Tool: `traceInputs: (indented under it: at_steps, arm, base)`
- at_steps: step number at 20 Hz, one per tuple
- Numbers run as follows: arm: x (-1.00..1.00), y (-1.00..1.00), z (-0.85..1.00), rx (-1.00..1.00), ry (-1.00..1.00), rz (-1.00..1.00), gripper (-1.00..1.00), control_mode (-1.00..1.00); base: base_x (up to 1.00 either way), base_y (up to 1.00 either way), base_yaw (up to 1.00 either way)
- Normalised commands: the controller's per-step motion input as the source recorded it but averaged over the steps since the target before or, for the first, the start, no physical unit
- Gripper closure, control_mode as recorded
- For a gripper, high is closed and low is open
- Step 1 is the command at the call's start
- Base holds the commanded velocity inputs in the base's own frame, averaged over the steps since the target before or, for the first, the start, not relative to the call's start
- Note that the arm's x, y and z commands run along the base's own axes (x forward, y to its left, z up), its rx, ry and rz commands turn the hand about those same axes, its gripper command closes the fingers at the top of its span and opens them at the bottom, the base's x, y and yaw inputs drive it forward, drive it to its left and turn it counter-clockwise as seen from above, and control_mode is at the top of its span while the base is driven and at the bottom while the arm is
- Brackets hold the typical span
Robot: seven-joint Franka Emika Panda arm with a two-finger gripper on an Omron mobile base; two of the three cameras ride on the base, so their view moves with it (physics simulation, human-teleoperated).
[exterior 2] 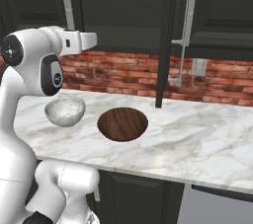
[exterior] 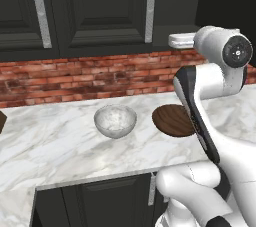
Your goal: Open the cabinet. Pick the bowls from the counter and place them in the cabinet. Then close the cabinet.
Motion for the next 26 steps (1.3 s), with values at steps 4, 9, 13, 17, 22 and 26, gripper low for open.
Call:
traceInputs:
  at_steps: [4,9,13,17,22,26]
  arm:
    - [0.0,0.53,-0.17,0.1,-0.09,0.3,-1.0,-1.0]
    - [0.04,0.39,-0.09,0.04,-0.08,0.22,-1.0,-1.0]
    - [0.22,0.18,0.0,0.0,-0.13,0.05,-1.0,-1.0]
    - [0.28,0.26,0.0,-0.03,-0.18,-0.03,-1.0,-1.0]
    - [0.13,0.16,0.0,0.01,-0.02,-0.02,-1.0,-1.0]
    - [0.21,0.0,0.0,0.01,0.05,0.0,-1.0,-1.0]
  base:
    - [0.0,0.0,0.0]
    - [0.0,0.0,0.0]
    - [0.0,0.0,0.0]
    - [0.0,0.0,0.0]
    - [0.0,0.0,0.0]
    - [0.0,0.0,0.0]
